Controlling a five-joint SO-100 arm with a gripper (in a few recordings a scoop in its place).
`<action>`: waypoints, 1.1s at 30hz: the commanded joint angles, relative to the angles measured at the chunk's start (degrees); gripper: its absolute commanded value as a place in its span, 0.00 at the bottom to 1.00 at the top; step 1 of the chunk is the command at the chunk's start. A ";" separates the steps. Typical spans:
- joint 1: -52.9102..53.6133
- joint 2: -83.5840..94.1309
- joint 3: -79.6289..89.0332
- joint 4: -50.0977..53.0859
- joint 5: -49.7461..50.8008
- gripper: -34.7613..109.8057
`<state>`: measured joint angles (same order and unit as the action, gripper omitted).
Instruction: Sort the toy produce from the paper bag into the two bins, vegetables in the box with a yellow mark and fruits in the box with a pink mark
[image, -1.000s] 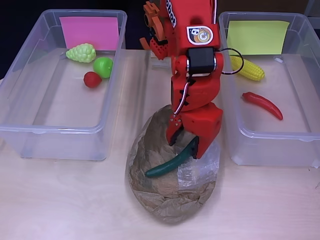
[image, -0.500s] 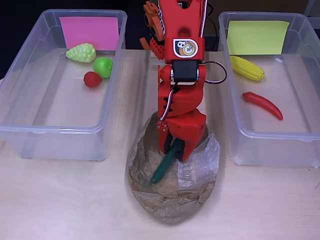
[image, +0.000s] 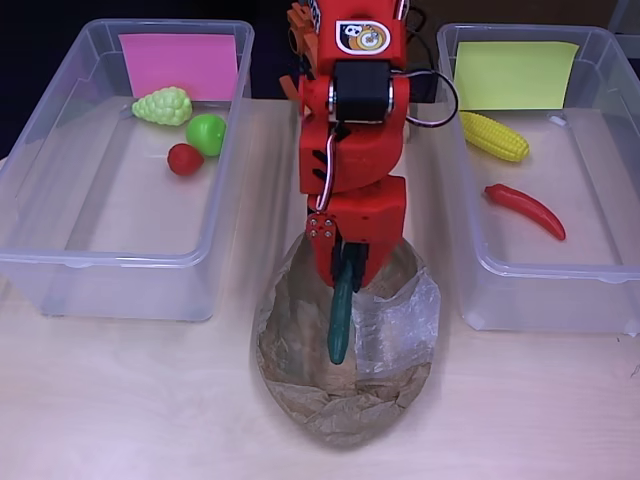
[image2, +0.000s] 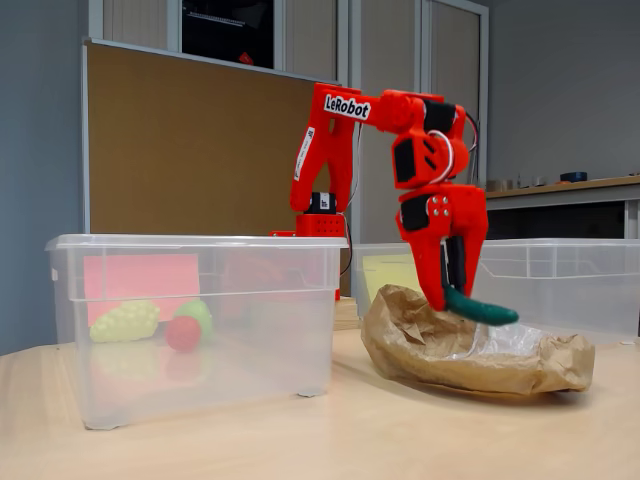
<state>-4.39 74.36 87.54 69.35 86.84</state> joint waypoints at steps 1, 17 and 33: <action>-1.67 4.22 -9.49 8.44 -3.34 0.24; -24.35 12.57 -23.47 35.77 22.24 0.25; -55.02 25.22 -0.44 29.09 67.50 0.25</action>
<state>-55.55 93.96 80.33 102.04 147.13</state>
